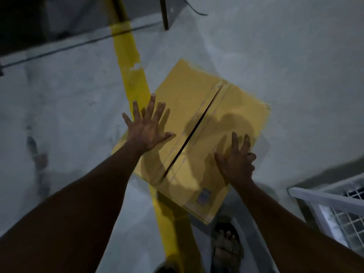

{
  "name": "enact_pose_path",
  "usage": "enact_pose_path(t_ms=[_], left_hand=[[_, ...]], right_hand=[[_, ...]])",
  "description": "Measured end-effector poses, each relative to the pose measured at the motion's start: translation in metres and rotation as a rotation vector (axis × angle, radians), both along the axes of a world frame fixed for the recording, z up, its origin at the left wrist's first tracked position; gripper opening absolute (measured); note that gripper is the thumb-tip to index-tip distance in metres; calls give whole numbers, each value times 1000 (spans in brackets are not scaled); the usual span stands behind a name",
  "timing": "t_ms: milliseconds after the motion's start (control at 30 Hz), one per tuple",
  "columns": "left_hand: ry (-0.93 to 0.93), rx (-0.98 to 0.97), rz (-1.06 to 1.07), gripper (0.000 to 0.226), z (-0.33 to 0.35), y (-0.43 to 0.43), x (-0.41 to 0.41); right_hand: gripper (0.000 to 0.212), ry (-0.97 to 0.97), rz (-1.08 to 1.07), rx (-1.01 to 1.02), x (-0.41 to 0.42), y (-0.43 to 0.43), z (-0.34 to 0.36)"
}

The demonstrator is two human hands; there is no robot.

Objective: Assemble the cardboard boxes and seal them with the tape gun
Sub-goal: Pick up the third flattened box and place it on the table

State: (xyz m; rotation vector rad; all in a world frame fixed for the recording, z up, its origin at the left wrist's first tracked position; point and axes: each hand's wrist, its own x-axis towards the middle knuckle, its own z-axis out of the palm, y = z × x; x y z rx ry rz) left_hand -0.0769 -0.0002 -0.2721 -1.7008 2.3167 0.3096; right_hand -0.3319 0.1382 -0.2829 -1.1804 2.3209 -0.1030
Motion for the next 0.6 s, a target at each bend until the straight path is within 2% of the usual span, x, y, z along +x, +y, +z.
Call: enact_pose_path(t_ms=[167, 267, 333, 467, 600], left_hand=[[84, 185, 71, 111, -30, -19, 11], [77, 173, 11, 115, -30, -21, 10], [54, 141, -2, 113, -21, -16, 7], [88, 55, 10, 108, 26, -7, 18], [99, -2, 70, 111, 121, -8, 21]], right_hand=[[95, -56, -132, -24, 6, -2, -26], [91, -133, -256, -50, 14, -10, -25], [85, -118, -314, -82, 18, -17, -18], [74, -15, -314, -206, 18, -29, 20], [65, 17, -323, -265, 17, -53, 117]])
